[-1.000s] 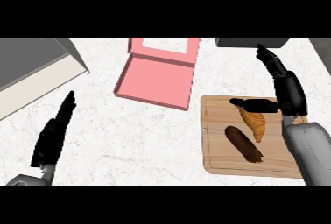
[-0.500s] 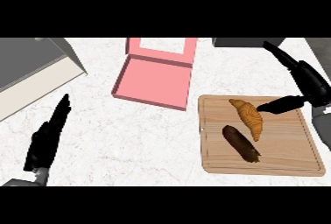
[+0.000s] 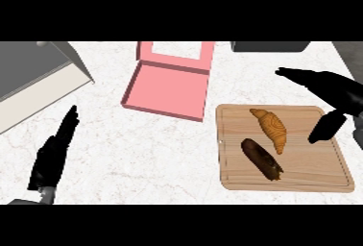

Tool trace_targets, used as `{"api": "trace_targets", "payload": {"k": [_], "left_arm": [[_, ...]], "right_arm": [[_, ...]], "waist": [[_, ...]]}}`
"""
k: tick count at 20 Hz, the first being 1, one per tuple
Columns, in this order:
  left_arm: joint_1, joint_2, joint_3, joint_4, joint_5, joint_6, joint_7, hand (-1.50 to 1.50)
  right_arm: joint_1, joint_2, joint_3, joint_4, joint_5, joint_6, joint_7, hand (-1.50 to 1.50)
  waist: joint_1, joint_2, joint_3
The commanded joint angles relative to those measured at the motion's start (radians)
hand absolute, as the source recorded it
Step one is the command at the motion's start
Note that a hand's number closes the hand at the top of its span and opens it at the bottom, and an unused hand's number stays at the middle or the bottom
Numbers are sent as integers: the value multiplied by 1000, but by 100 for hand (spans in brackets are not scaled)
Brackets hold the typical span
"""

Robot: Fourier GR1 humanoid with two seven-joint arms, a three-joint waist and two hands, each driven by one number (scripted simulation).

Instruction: Pick the croissant from the cutting board and place it in the cardboard box

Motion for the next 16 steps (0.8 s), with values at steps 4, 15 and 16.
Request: {"api": "trace_targets", "payload": {"k": [4,15,16], "left_arm": [[-39,-21,3,-28,-37,5,85,0],[-1,-90,75,-20,-94,-63,36,0],[-28,-99,69,-25,-118,-45,79,0]], "right_arm": [[4,108,76,-110,80,127,273,-150],[108,213,-20,-115,273,145,282,-150],[92,230,-7,-75,299,136,266,-150]], "waist": [[3,3,2],[3,5,3],[4,6,3]]}}
